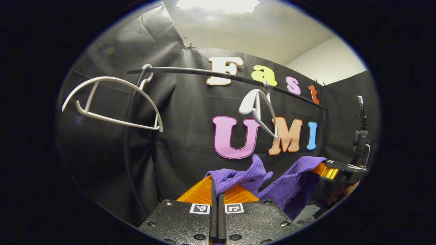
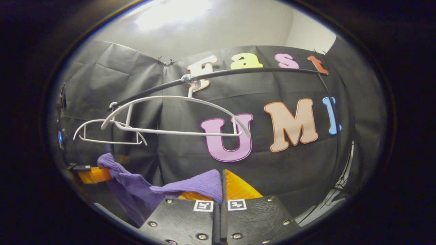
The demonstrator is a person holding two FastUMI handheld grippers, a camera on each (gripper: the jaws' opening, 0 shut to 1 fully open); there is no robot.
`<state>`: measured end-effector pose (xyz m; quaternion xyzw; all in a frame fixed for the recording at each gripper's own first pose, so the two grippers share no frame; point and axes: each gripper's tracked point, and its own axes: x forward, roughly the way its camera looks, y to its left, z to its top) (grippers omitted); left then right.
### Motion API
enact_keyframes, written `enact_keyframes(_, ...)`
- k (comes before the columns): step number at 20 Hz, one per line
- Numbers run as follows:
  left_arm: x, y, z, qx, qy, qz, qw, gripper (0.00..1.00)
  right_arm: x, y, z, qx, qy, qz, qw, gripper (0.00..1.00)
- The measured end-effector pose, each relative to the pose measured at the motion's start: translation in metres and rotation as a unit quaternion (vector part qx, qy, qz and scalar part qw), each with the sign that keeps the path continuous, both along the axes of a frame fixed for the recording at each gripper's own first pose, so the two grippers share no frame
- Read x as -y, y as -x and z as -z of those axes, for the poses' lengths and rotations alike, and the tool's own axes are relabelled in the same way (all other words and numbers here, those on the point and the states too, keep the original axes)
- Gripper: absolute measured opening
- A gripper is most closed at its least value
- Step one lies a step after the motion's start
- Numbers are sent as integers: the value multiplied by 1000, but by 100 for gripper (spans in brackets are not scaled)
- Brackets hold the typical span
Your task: Grasp the clothes on the hanger with both hands and then place them into the laundry hamper below.
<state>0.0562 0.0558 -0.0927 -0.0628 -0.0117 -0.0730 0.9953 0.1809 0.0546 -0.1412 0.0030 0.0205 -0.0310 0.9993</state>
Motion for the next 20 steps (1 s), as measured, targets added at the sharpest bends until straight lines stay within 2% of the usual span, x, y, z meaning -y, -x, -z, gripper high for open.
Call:
enact_keyframes(1, 5, 1, 1, 0, 1, 2, 1000, 4, 1, 9, -4, 4, 0, 7, 1000, 1)
enact_keyframes(4, 26, 3, 0, 5, 4, 15, 1000, 2, 11, 31, -9, 9, 6, 30, 999, 1)
enact_keyframes(6, 44, 5, -1, 6, 6, 29, 1000, 4, 14, 38, -12, 10, 0, 35, 999, 1)
enact_keyframes(9, 68, 5, 2, 3, 11, 49, 999, 1, 17, 47, -8, 6, -7, 36, 999, 1)
enact_keyframes(10, 74, 4, 4, 2, 10, 52, 999, 4, 18, 48, -7, 7, -8, 36, 999, 1)
enact_keyframes(11, 82, 3, 6, 2, 9, 55, 998, 2, 20, 48, -5, 6, -11, 36, 999, 1)
enact_keyframes(14, 101, -6, 16, 3, -8, 56, 998, 1, 17, 43, 6, 0, -52, 17, 999, 1)
enact_keyframes(17, 128, -14, 32, 3, 2, 72, 997, 2, 27, 37, 23, -14, -61, 24, 998, 1)
enact_keyframes(20, 128, -28, 50, 5, 2, 49, 999, 2, 37, 35, 40, -17, -63, 42, 997, 1)
